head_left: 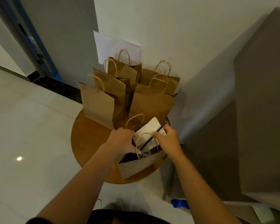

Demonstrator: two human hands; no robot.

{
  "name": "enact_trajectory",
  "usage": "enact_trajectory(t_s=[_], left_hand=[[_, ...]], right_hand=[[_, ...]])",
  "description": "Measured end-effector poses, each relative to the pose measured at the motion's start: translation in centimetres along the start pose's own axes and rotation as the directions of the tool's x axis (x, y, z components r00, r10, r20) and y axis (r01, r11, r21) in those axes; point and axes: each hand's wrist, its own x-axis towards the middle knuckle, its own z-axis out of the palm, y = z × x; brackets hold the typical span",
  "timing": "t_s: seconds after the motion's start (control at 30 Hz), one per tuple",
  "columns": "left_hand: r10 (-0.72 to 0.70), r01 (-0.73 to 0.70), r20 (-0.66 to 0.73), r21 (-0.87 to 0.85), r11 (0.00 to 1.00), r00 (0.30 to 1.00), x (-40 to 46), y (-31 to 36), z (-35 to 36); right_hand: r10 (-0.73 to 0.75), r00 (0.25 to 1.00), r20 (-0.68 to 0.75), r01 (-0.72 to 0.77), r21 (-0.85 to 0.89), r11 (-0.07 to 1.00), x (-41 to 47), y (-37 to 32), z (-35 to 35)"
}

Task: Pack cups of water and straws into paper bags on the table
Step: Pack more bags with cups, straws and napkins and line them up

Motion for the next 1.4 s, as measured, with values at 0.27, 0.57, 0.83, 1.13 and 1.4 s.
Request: enact_trajectory(t_s=[0.27,0.57,0.83,1.13,1.4], left_hand=[[0.148,-0.153,-0.077,-0.062,0.986,0.986,-0.1,-2.0,-0.3],[0.165,-0.177,-0.089,-0.150,0.973,0.982,-0.9,-3.0,-0.1],[0.241,-0.239,0.046,-0.059,0.969,0.969,-1.9,-1.4,-2.4],[0.476,-0.480,-0.161,0.015,0.877,0.865,-2.9,7.4,-8.1],[0.730,-0.771,-0.366,0.052,0.635,0.577,-6.8,18.9,-13.1]], right_hand=[[0.198,0.941,0.275,-0.120,-0.276,0.954,0.8,-0.2,4.3],[0.363,0.865,0.345,-0.188,-0.447,0.874,1.7,-1.3,6.5],[0.329,0.858,0.395,-0.200,-0.334,0.921,1.1,-1.8,5.7],[-0.001,0.967,-0.253,-0.098,-0.380,0.920,-4.9,-6.8,-3.1],[-0.177,0.805,-0.566,-0.013,-0.315,0.949,-14.2,-10.7,-13.1]])
